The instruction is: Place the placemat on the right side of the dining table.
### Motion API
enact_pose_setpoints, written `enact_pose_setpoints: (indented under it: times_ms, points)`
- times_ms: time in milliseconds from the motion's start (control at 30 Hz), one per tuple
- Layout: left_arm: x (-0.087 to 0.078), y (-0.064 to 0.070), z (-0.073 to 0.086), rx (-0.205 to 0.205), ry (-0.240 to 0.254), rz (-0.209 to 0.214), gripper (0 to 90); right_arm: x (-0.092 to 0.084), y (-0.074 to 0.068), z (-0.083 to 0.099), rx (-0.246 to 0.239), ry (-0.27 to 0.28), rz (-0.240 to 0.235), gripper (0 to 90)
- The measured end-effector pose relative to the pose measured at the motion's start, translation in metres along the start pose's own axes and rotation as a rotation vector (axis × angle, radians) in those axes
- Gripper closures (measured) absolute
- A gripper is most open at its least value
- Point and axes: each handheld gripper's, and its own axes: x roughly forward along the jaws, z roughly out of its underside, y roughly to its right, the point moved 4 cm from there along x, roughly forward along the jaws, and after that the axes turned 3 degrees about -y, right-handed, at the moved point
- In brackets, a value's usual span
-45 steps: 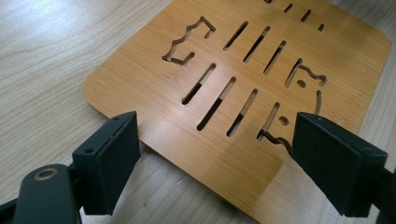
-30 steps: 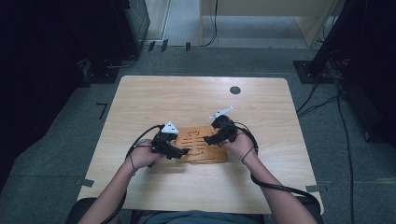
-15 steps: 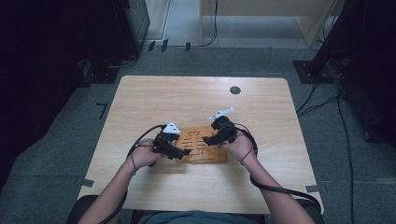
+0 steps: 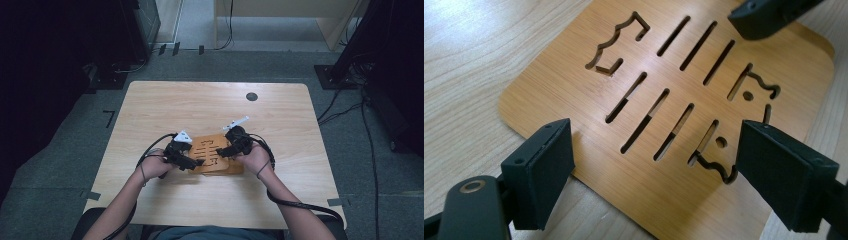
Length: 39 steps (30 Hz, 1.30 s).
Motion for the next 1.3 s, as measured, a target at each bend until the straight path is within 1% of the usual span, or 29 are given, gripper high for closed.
enact_pose_setpoints:
  times_ms: [167,333,367,500,600,800,867,967,1000,1067,1233,1267,1300]
  points:
    - [0.000,0.000,0.001,-0.003,0.009,0.001,14.6,0.005,-0.001,0.002,0.002,-0.028,-0.008,29.4]
    - [0.000,0.000,0.000,-0.020,0.012,0.005,14.6,0.006,0.000,0.002,0.019,-0.031,-0.023,29.6]
    - [0.000,0.000,0.000,-0.020,0.012,0.005,14.6,0.007,-0.001,0.002,0.029,-0.034,-0.032,29.6]
    - [0.000,0.001,0.000,-0.020,0.013,0.004,14.6,0.009,-0.001,0.002,0.037,-0.035,-0.051,29.9]
    - [0.000,0.001,0.001,-0.012,0.014,0.003,14.6,0.011,-0.002,0.000,0.042,-0.037,-0.049,28.8]
    - [0.000,0.001,0.001,-0.024,0.024,0.009,14.6,0.010,-0.002,0.000,0.048,-0.042,-0.049,29.6]
    - [0.000,0.001,0.002,-0.014,0.023,0.010,14.6,0.010,-0.002,0.000,0.046,-0.043,-0.046,29.5]
    - [0.000,0.000,0.002,-0.020,0.028,0.018,14.5,0.008,-0.004,-0.002,0.032,-0.047,-0.033,29.9]
    - [0.000,0.000,0.002,-0.023,0.028,0.020,14.5,0.007,-0.005,-0.002,0.039,-0.048,-0.032,30.4]
    - [0.000,0.000,0.002,-0.023,0.030,0.020,14.5,0.004,-0.005,-0.004,0.031,-0.041,-0.030,32.5]
    - [-0.001,0.000,0.002,-0.024,0.031,0.025,14.5,-0.006,-0.007,-0.009,0.055,-0.018,-0.051,34.5]
    - [-0.001,0.000,0.002,-0.032,0.036,0.038,13.7,-0.007,-0.007,-0.010,0.047,-0.010,-0.055,34.7]
    - [0.000,0.000,0.002,-0.033,0.038,0.043,11.5,-0.009,-0.008,-0.011,0.054,-0.013,-0.059,34.8]
